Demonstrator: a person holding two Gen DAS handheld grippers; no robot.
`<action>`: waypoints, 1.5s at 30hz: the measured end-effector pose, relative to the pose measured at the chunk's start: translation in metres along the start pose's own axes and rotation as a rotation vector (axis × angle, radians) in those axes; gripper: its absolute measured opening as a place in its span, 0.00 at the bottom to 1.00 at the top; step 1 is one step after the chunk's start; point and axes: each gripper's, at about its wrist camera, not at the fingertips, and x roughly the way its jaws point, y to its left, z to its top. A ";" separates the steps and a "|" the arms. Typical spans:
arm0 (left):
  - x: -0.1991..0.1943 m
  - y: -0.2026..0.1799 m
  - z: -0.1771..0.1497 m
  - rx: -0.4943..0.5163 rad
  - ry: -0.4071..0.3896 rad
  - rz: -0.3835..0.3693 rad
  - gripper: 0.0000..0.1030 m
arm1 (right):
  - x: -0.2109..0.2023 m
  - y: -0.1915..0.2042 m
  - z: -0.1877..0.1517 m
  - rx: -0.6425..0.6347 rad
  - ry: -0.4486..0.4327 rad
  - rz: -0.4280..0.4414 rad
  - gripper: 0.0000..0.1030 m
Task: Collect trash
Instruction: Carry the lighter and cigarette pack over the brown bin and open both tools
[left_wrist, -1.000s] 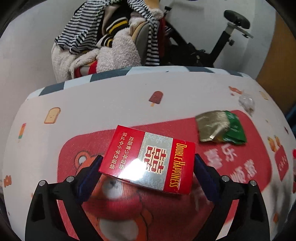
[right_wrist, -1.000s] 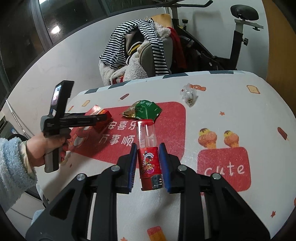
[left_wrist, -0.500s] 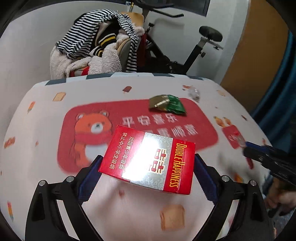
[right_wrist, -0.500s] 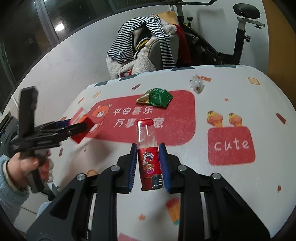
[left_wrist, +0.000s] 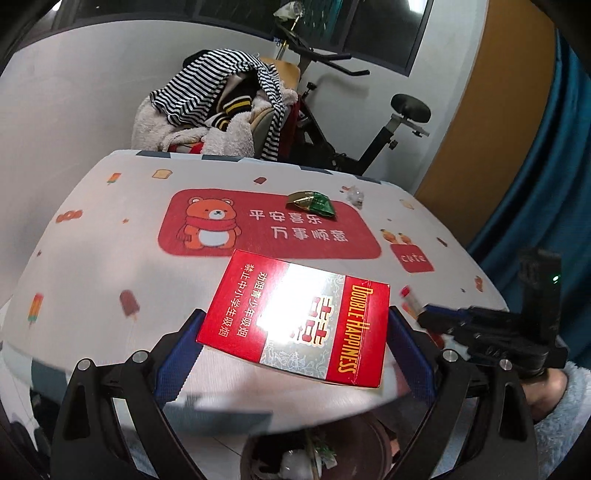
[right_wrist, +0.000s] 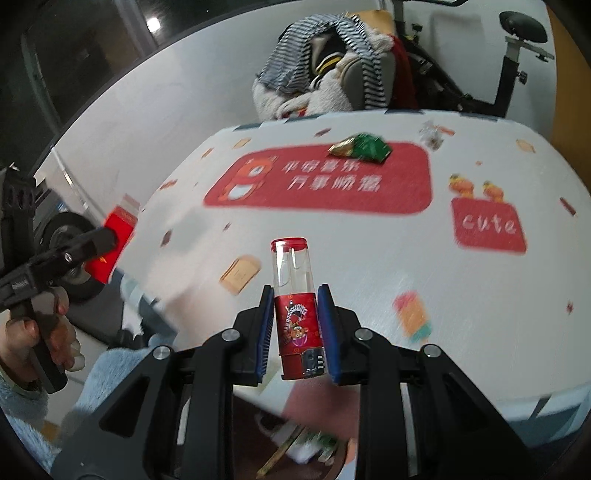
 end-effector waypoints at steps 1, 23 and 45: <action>-0.007 -0.001 -0.004 -0.002 -0.006 0.002 0.89 | -0.001 0.004 -0.004 -0.003 0.008 0.010 0.26; -0.081 -0.004 -0.064 -0.056 -0.034 0.032 0.89 | 0.004 0.073 -0.085 -0.057 0.201 0.072 0.29; -0.054 -0.022 -0.083 -0.011 0.041 -0.002 0.90 | -0.031 0.044 -0.055 -0.007 0.026 -0.090 0.94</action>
